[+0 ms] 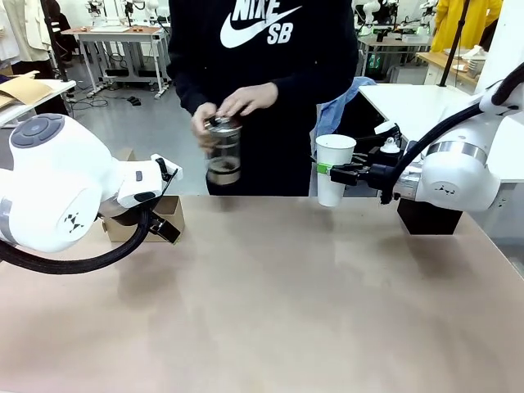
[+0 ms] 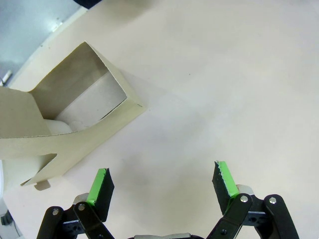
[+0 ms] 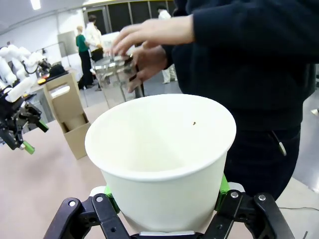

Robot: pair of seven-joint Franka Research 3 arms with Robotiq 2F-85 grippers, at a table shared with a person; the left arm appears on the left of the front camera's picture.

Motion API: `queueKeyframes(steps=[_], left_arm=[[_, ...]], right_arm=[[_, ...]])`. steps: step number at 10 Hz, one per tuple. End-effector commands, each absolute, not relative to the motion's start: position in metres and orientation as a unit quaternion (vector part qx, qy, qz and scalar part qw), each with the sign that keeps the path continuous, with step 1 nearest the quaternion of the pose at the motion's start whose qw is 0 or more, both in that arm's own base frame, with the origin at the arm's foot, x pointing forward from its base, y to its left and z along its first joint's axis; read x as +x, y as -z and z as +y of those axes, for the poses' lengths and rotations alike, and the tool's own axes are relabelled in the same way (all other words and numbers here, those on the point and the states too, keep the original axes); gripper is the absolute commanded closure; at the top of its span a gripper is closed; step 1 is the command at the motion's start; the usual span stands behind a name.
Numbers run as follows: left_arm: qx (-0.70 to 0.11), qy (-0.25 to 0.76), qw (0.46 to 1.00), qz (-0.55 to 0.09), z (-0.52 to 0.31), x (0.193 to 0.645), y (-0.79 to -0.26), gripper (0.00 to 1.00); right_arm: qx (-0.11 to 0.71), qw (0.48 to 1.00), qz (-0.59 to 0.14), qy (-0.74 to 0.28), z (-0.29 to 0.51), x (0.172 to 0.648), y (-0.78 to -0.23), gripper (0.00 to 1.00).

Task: Pour a drink into a cup and package it in a carrier.
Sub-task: When a person places the Paper Cup Lid on the 600 ml Paper Cup , lift the 600 ml Paper Cup.

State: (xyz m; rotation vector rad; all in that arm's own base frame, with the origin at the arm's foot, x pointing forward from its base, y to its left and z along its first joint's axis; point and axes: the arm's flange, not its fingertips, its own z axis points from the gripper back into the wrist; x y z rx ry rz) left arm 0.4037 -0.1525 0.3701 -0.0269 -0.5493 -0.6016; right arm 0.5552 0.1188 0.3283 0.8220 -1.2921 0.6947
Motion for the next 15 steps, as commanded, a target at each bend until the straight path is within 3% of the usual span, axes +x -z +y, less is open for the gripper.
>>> queueKeyframes(steps=[1, 15], left_arm=[[-0.014, 0.292, 0.918, -0.267, -0.1519, 0.4036, -0.3704, 0.00], [-0.014, 0.292, 0.918, -0.267, -0.1519, 0.4036, -0.3704, 0.00]], right_arm=[[0.366, 0.666, -0.575, -0.301, 0.1219, 0.5558, -0.3324, 0.20], [0.366, 0.666, -0.575, -0.301, 0.1219, 0.5558, -0.3324, 0.20]])
